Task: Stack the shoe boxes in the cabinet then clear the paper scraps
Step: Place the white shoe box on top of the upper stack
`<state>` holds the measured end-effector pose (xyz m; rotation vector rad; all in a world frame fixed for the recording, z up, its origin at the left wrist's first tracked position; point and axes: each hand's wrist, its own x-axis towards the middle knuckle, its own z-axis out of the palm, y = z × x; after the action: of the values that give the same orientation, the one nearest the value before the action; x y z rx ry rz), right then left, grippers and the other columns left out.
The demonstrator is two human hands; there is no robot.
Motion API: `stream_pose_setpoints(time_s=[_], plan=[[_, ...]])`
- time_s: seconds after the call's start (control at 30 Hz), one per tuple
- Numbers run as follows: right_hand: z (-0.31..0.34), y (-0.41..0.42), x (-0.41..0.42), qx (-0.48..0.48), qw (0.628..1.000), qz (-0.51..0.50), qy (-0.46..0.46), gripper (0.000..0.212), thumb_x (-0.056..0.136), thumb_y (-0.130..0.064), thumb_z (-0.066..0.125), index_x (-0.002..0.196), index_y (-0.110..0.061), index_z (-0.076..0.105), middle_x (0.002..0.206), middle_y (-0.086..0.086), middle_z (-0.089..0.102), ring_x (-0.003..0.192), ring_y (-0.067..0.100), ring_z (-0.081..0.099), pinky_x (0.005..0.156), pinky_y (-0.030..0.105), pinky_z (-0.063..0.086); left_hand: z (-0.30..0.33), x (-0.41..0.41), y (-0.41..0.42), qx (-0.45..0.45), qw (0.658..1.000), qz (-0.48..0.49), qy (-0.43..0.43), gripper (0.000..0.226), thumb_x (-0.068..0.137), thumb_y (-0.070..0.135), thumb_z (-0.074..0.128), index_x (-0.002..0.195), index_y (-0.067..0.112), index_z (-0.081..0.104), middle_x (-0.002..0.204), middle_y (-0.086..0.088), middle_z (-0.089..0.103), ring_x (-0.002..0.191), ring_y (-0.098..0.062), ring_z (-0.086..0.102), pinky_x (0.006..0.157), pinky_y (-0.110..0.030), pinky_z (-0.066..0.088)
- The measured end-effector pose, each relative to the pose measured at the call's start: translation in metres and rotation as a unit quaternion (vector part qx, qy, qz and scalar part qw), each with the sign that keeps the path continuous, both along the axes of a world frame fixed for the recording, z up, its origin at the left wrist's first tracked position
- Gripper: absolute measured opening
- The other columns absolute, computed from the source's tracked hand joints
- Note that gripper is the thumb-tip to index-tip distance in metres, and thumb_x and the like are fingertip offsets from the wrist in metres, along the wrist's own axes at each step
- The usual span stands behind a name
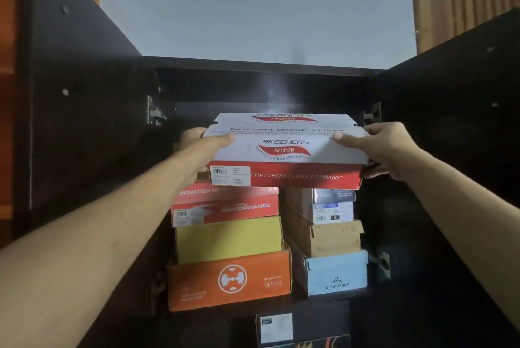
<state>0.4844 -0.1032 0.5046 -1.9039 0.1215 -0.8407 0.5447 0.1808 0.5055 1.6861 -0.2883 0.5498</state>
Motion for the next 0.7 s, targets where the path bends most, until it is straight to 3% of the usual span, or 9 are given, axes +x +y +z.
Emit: stream_pose_setpoints(time_s=[0.17, 0.3, 0.57, 0.7], plan=[[0.021, 0.015, 0.033, 0.000, 0.999, 0.007, -0.047, 0.059, 0.068, -0.049, 0.083, 0.104, -0.009, 0.059, 0.094, 0.010, 0.068, 0.085, 0.031, 0.071, 0.073, 0.047, 0.062, 0.022, 0.016, 0.011, -0.034, 0.999, 0.029, -0.026, 0.026, 0.087, 0.029, 0.070, 0.109, 0.017, 0.061, 0.086, 0.006, 0.069, 0.064, -0.006, 0.064, 0.038, -0.016, 0.042], [0.041, 0.025, 0.065, 0.000, 0.997, 0.003, -0.081, 0.055, 0.068, -0.049, 0.084, 0.097, -0.008, 0.061, 0.095, 0.011, 0.069, 0.080, 0.030, 0.071, 0.070, 0.046, 0.062, 0.038, 0.037, 0.021, -0.058, 0.996, 0.049, -0.044, 0.033, 0.085, 0.024, 0.074, 0.113, 0.012, 0.061, 0.093, -0.001, 0.071, 0.066, -0.010, 0.066, 0.035, -0.014, 0.044], [0.073, 0.035, 0.151, -0.002, 0.994, -0.003, -0.107, 0.071, 0.054, -0.053, 0.086, 0.102, -0.004, 0.068, 0.095, 0.008, 0.071, 0.081, 0.027, 0.071, 0.072, 0.043, 0.062, 0.064, 0.096, 0.039, -0.031, 0.995, 0.083, -0.050, 0.054, 0.079, 0.008, 0.076, 0.127, 0.008, 0.053, 0.108, -0.010, 0.070, 0.071, -0.014, 0.069, 0.036, -0.017, 0.046], [0.086, 0.047, 0.187, -0.011, 0.995, 0.000, -0.103, 0.060, 0.057, -0.048, 0.082, 0.099, -0.007, 0.070, 0.091, 0.006, 0.071, 0.078, 0.025, 0.071, 0.073, 0.039, 0.061, 0.070, 0.124, 0.047, -0.020, 0.993, 0.100, -0.061, 0.049, 0.081, 0.006, 0.074, 0.125, 0.008, 0.054, 0.107, -0.008, 0.069, 0.071, -0.012, 0.066, 0.045, -0.021, 0.047]])
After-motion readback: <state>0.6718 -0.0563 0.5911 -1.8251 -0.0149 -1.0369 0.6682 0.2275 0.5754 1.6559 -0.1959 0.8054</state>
